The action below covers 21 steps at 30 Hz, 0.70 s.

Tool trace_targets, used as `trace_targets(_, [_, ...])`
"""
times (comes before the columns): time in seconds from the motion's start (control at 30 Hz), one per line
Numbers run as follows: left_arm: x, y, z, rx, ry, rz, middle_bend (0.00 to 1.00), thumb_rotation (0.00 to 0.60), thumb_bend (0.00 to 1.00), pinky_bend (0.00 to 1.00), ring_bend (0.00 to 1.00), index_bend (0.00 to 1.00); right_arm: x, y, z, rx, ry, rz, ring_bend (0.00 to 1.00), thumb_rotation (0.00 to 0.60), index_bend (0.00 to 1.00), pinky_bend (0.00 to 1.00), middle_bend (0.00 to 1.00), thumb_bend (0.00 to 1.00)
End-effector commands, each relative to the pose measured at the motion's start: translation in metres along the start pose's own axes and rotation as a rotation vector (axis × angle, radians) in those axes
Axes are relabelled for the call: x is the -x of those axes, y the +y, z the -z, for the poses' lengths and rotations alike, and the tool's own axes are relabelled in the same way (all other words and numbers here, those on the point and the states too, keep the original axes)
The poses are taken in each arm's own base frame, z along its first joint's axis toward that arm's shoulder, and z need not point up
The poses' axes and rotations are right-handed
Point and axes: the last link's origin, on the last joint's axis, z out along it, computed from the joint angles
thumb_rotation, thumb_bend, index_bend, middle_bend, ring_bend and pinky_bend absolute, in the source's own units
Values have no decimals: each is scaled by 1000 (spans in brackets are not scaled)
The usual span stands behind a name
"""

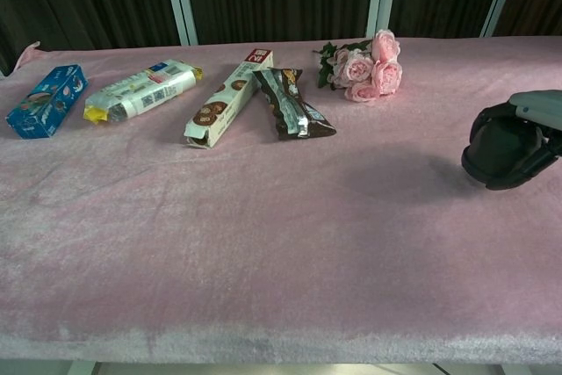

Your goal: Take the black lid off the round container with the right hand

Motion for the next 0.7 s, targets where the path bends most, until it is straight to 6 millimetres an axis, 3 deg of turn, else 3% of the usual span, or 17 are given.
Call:
trace_targets(0.03, [0,0,0,0,1,2,210,600,366,502,155,338,2,-1,-2,-6,12,25,290,600,407,600,335,146])
trace_targets(0.2, [0,0,0,2,0,2,210,600,366,502,155,338,5,4,-1,-5,-8,47,68,600,244,359,176,144])
trace_targets(0.33, [0,0,0,1,-1,1,210,600,366,502,155,337,2,6,2,-9,6,35,0,600,145,265,106,145])
trace_targets(0.57, [1,0,0,2,-4,-3,210,600,366,501,155,337,-6,7,12,-27,56,4,33,600,160,287,106,144])
trace_targets(0.7, [1,1,0,4,-5,-5,210,600,366,502,155,337,-8,9,13,-20,91,17,192,600,243,496,148,145])
